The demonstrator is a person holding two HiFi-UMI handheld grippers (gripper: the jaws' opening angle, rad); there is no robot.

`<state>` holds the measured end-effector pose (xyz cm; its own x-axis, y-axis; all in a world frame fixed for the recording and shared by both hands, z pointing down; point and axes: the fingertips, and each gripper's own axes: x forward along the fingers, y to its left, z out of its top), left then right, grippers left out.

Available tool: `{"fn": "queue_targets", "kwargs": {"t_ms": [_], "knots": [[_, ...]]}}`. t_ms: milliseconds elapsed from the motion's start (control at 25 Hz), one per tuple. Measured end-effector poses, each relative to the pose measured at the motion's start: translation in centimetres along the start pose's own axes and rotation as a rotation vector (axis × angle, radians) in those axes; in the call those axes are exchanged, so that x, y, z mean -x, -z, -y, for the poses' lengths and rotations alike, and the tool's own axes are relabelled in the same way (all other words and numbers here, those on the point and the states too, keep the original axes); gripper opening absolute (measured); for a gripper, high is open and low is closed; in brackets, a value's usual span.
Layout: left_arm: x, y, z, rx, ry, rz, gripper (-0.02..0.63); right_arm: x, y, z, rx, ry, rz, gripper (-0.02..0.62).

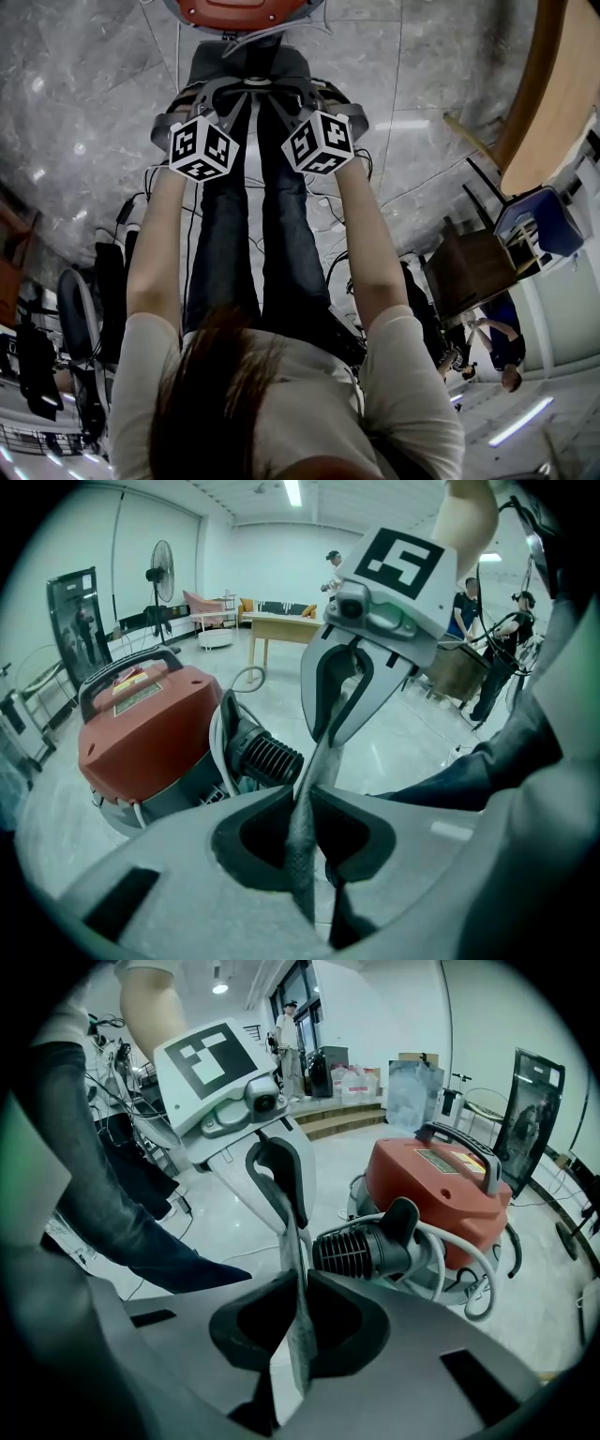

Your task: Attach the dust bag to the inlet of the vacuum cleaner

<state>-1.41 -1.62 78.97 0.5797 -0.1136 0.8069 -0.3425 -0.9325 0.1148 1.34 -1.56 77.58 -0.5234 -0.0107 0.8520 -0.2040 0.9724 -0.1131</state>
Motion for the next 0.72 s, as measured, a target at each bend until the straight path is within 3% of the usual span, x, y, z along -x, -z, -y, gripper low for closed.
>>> {"fn": "queue_targets", "kwargs": {"t_ms": [720], "knots": [[-0.4,-0.5,-0.9,0.02,-0.014,-0.003,0.054,0.0,0.1,1.2,-0.014,0.013,-0.003,0.032]]}}
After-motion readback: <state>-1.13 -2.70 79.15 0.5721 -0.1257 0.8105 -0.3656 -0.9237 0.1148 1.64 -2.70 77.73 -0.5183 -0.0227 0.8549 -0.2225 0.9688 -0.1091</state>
